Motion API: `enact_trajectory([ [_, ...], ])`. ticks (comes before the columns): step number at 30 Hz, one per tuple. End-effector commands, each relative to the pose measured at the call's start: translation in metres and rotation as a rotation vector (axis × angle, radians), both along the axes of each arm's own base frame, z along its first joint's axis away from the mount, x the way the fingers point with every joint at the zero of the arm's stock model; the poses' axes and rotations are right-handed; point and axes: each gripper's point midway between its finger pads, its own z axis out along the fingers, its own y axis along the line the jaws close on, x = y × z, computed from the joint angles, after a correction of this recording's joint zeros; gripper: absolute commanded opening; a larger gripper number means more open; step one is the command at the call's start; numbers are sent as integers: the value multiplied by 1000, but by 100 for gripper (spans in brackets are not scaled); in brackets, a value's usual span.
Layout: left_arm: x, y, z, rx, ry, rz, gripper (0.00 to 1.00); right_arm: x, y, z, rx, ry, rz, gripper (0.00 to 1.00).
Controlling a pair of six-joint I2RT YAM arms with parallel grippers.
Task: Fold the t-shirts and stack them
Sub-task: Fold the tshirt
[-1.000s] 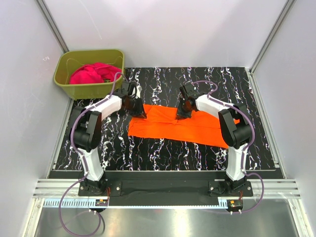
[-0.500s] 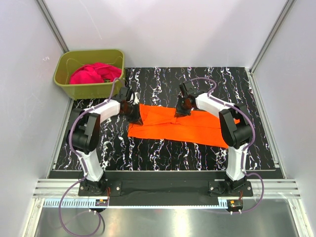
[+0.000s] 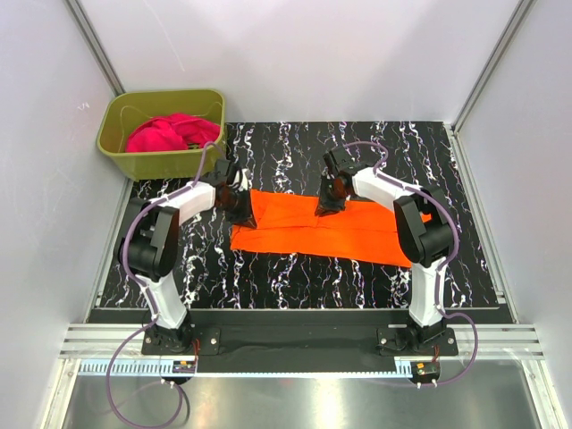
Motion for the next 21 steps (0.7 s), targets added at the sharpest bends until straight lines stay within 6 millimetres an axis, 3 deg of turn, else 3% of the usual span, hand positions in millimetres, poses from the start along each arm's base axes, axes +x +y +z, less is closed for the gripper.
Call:
enact_trajectory([
  [1,8,8,35,24,-103,-9,15,-9,-14,21,-57,-4,17,35],
  [6,22,2,75,-5,-185,-16,44,0,-18,58,-86,-84,59,50],
  [8,28,-8,82,-45,-194,-32,44,7,-9,72,-45,-110,75,52],
  [10,39,-22,89,-98,-202,-42,37,10,7,77,27,-97,102,53],
  [14,49,-48,78,-208,-150,-50,31,5,35,66,157,-4,119,51],
  [18,57,-66,59,-252,-119,-50,31,-3,55,55,246,50,118,28],
  [21,58,-68,34,-224,-78,-36,31,-11,55,36,263,99,85,25],
])
